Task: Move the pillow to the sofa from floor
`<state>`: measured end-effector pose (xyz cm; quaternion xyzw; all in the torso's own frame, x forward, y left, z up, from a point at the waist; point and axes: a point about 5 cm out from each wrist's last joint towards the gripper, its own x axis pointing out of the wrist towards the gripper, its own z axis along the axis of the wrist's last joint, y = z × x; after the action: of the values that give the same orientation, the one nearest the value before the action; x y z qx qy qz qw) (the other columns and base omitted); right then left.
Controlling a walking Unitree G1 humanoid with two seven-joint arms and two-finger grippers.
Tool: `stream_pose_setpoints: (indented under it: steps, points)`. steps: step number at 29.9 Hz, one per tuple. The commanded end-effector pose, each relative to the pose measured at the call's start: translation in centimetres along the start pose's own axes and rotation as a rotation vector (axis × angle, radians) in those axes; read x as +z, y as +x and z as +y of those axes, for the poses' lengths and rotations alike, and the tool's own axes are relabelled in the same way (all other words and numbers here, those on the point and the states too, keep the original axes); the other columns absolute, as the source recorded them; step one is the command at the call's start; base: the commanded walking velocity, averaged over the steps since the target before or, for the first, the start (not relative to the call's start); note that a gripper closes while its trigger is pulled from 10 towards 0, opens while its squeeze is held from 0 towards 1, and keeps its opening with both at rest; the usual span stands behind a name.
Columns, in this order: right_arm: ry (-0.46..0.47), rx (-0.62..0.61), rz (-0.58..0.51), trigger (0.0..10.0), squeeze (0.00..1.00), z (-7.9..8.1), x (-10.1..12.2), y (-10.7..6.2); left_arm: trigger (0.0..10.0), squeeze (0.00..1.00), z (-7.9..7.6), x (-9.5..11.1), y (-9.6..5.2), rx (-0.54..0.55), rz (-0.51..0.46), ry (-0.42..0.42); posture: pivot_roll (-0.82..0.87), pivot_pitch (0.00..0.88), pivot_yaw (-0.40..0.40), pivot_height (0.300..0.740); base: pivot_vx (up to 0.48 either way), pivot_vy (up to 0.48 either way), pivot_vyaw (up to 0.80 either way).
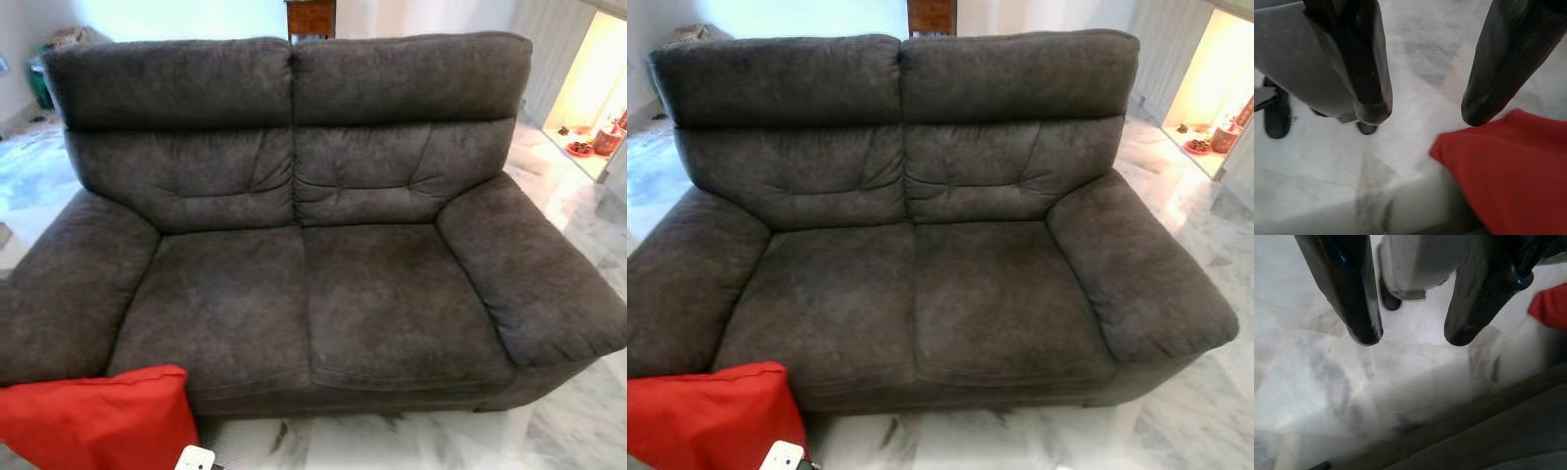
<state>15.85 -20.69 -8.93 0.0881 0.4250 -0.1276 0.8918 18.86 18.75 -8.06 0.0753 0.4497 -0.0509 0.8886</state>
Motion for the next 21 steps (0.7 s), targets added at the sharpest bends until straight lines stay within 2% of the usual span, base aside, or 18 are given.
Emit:
stream_pose_setpoints:
  steps: [1,21]
  points:
    - [-0.006,-0.018,0.011,10.0,0.0,-0.71,-0.29,-0.13,10.0,0.0,-0.33,-0.46,-0.04,-0.012,0.018,0.008,-0.05,0.053,0.065,0.74,0.0,0.326,0.0]
    - [-0.018,-0.01,0.016,10.0,0.0,-0.64,-0.31,-0.12,10.0,0.0,-0.38,-0.44,-0.03,-0.014,0.019,0.009,-0.05,0.044,0.054,0.74,0.0,0.327,0.0]
